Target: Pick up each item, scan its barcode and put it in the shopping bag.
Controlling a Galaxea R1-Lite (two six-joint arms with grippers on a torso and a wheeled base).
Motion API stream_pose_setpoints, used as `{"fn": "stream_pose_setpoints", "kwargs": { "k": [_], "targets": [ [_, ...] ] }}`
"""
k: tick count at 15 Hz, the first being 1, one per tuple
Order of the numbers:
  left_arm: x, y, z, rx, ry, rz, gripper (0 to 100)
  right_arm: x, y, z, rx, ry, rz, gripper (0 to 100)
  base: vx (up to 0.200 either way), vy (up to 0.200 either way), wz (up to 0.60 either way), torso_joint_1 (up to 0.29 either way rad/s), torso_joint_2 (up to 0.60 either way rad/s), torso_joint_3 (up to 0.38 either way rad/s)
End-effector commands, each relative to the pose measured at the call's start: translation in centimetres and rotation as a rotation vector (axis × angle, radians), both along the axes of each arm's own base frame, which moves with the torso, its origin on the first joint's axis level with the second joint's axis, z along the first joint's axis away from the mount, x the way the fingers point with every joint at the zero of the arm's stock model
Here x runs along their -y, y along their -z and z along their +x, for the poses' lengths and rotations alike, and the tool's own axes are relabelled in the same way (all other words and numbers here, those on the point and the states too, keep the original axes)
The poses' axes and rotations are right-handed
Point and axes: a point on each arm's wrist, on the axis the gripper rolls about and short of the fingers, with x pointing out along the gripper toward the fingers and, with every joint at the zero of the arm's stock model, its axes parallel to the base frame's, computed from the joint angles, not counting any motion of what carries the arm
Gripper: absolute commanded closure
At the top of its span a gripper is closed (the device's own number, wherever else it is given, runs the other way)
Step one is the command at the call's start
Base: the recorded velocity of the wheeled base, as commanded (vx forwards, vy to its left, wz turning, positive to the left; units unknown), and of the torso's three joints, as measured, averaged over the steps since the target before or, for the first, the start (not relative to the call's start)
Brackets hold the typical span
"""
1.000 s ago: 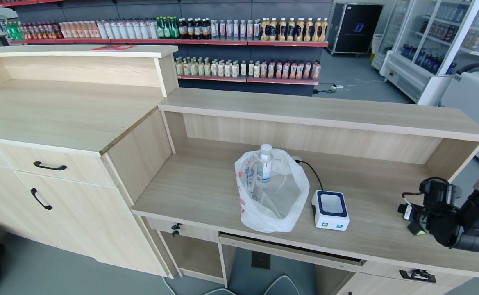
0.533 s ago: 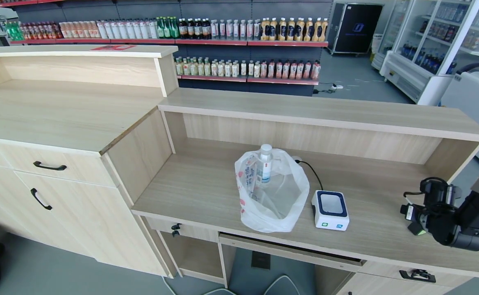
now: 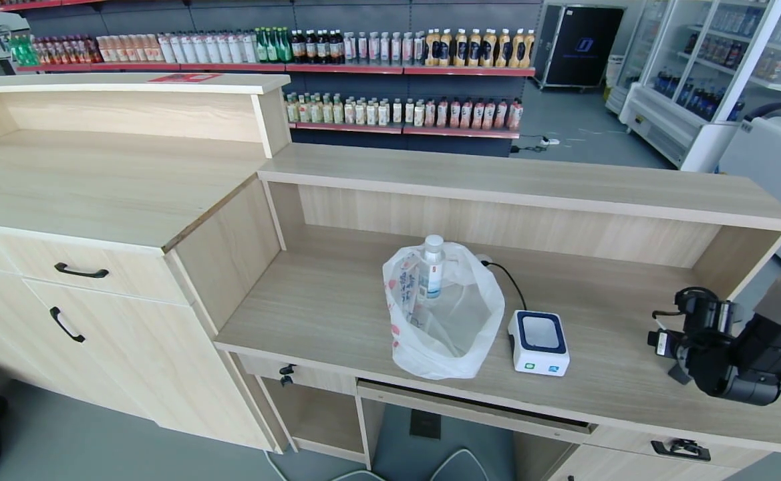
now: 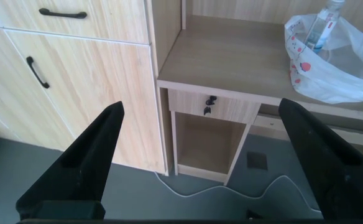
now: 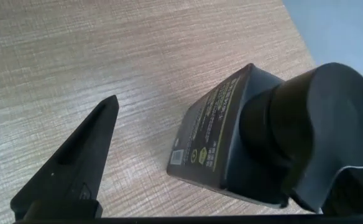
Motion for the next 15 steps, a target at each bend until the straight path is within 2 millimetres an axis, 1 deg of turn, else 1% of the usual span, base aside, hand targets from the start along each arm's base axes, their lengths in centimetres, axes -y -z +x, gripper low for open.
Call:
{"fn": "stream_pose_setpoints", "kwargs": {
  "k": [1,3,4,7,13,14,15],
  "targets": [
    [0.0,0.0,0.0,0.001,-0.001,0.0,0,0.0,0.7,0.0,-0.016,-0.002,-0.001,0,0.0,0.0,0.0,0.0,0.0,0.0],
    [0.0,0.0,0.0,0.001,-0.001,0.0,0,0.1,0.8,0.1,-0.018,-0.003,-0.002,0,0.0,0.0,0.0,0.0,0.0,0.0],
    [0.0,0.0,0.0,0.001,-0.001,0.0,0,0.1,0.8,0.1,-0.018,-0.003,-0.002,100,0.0,0.0,0.0,0.0,0.0,0.0],
    [0.0,0.0,0.0,0.001,-0.001,0.0,0,0.1,0.9,0.2,-0.003,-0.014,-0.034,100,0.0,0.0,0.0,0.0,0.0,0.0],
    [0.0,0.0,0.0,0.001,-0.001,0.0,0,0.2,-0.6,0.3,0.028,-0.035,-0.096,100,0.0,0.0,0.0,0.0,0.0,0.0],
    [0.0,0.0,0.0,0.001,-0.001,0.0,0,0.2,-1.4,0.0,0.036,-0.033,-0.096,100,0.0,0.0,0.0,0.0,0.0,0.0],
    [0.0,0.0,0.0,0.001,-0.001,0.0,0,0.1,-3.0,-0.2,0.069,-0.044,-0.09,100,0.0,0.0,0.0,0.0,0.0,0.0]
  ]
}}
